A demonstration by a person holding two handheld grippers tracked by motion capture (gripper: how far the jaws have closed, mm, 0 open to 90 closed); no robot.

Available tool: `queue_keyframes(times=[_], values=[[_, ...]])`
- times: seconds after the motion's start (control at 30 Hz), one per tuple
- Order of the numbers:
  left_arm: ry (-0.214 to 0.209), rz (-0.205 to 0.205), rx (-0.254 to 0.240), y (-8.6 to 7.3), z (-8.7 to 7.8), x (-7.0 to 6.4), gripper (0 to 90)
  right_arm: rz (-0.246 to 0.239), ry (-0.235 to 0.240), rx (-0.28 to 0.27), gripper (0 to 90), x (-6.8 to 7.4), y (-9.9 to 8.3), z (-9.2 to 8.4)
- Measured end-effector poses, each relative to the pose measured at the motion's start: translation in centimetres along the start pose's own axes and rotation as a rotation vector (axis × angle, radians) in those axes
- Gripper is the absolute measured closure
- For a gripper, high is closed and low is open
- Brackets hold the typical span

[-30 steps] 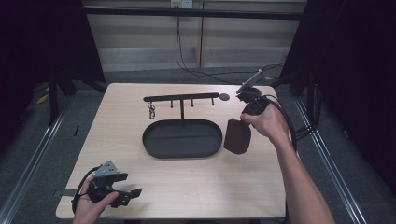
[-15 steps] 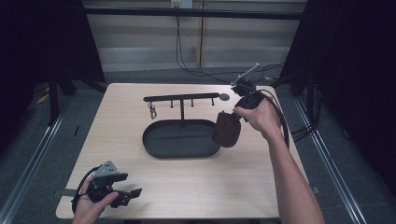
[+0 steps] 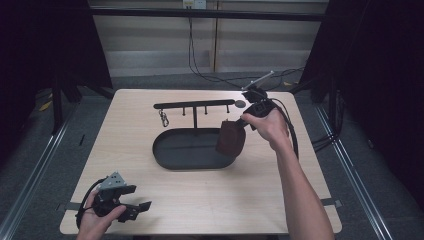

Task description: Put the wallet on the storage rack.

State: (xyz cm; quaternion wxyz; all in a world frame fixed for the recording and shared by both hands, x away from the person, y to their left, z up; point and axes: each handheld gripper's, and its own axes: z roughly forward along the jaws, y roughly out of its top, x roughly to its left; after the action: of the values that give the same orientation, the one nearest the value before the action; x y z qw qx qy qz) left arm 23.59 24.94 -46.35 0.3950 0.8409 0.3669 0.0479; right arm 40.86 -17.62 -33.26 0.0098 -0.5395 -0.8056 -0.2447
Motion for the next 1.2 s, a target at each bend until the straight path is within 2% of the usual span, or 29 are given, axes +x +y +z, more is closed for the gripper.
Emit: queue_keyframes(times=[0.2, 0.4, 0.57, 0.63, 0.67, 0.83, 0.93, 1.0, 1.1, 1.2], values=[[-0.001, 0.0, 0.003, 0.0, 0.1, 0.0, 17.3, 0.008, 0.02, -0.003, 84.1, 0.2, 0.3, 1.5], [0.003, -0.001, -0.003, 0.0, -0.1, 0.0, 17.4, 0.054, 0.044, -0.052, 84.4, 0.1, 0.5, 2.2], [-0.001, 0.0, -0.006, 0.0, -0.1, 0.1, 17.3, 0.099, 0.089, -0.096, 84.4, -0.5, 0.3, 3.0], [0.003, -0.001, -0.006, 0.0, -0.1, 0.1, 17.4, 0.101, 0.102, -0.114, 84.4, -0.8, 0.1, 3.5], [0.001, -0.001, -0.006, 0.0, -0.1, 0.1, 17.4, 0.114, 0.111, -0.099, 84.4, -0.7, 0.1, 3.7], [0.003, -0.002, -0.004, 0.0, -0.1, 0.1, 17.4, 0.117, 0.128, -0.141, 84.4, -1.2, -0.3, 5.0], [0.004, -0.003, -0.003, 0.0, -0.1, 0.1, 17.4, 0.131, 0.156, -0.143, 84.3, -1.5, -0.4, 5.7], [0.006, -0.001, -0.001, 0.0, -0.1, 0.1, 17.5, 0.158, 0.162, -0.158, 84.2, -1.7, -0.6, 6.0], [0.006, 0.0, 0.003, 0.0, 0.0, 0.0, 17.5, 0.167, 0.173, -0.161, 84.2, -2.1, -0.9, 6.8], [0.003, 0.001, 0.003, 0.0, 0.0, 0.0, 17.5, 0.155, 0.184, -0.162, 84.2, -2.2, -1.3, 7.8]])
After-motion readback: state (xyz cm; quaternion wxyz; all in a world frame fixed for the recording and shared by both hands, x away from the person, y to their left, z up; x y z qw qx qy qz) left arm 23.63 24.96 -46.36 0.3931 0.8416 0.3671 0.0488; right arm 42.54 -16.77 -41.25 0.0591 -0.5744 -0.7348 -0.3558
